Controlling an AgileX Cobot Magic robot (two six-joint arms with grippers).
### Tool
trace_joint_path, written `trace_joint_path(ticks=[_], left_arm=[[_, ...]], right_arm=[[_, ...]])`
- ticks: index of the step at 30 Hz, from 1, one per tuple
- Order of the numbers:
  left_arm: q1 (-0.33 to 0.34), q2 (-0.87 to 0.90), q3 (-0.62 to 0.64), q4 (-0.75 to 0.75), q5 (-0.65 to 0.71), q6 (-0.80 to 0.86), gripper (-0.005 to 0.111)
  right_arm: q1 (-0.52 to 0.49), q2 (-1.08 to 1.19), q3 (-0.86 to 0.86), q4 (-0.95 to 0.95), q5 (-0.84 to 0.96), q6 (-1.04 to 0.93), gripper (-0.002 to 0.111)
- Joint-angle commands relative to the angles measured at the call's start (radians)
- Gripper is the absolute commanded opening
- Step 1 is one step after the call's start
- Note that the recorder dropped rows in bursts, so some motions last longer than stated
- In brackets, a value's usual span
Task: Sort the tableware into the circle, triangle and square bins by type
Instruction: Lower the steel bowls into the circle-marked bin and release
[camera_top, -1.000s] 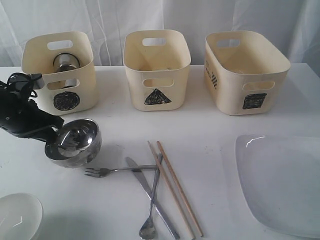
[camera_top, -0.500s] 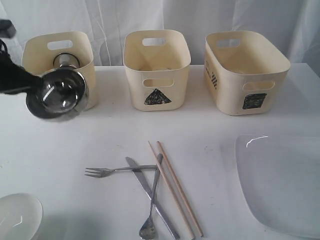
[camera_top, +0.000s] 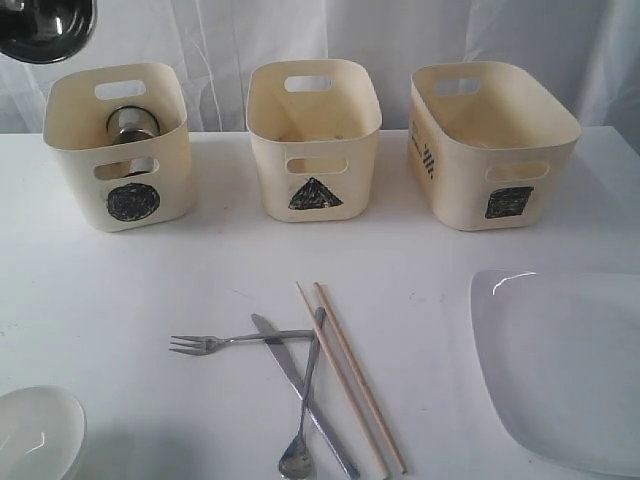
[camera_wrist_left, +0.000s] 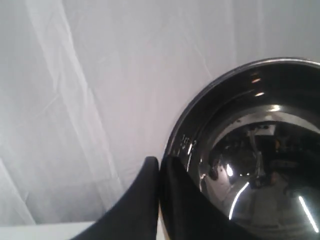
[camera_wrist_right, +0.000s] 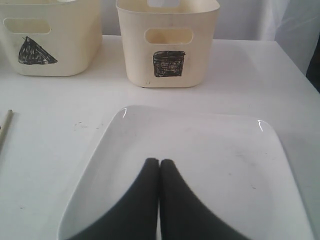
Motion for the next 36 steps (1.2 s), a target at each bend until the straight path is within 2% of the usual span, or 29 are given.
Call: trace_joint_path(ticks=[1, 4, 15, 21, 27, 30, 36], left_arm=[[-0.002, 0.206, -0.122, 0.376, -0.012, -0.034, 0.000], [-0.002, 0.323, -0.198, 0.468, 0.005, -0.032, 0.000], [0.014, 0.438, -0.358, 0.391, 0.152, -0.032, 0.000], [0.037, 0.450, -0.366, 0.375, 0.296, -0.119, 0.000], [0.039, 0.450, -0.366, 0.375, 0.276, -0.119, 0.000], [0.037, 0.450, -0.366, 0.375, 0.293, -0.153, 0.011], [0.037, 0.444, -0.366, 0.375, 0.302, -0.218, 0.046]], right_arm=[[-0.002, -0.003, -0.001, -0.010, -0.014, 0.004, 0.000], [-0.002, -0.003, -0.001, -0.010, -0.014, 0.004, 0.000], [-0.002, -0.003, -0.001, -0.010, -0.014, 0.004, 0.000], [-0.002, -0.003, -0.001, -0.010, -0.014, 0.004, 0.000], [-0.002, -0.003, -0.001, -0.010, -0.014, 0.004, 0.000], [-0.002, -0.003, -0.001, -0.010, -0.014, 0.004, 0.000], [-0.002, -0.003, -0.001, -0.010, -0.014, 0.004, 0.000]])
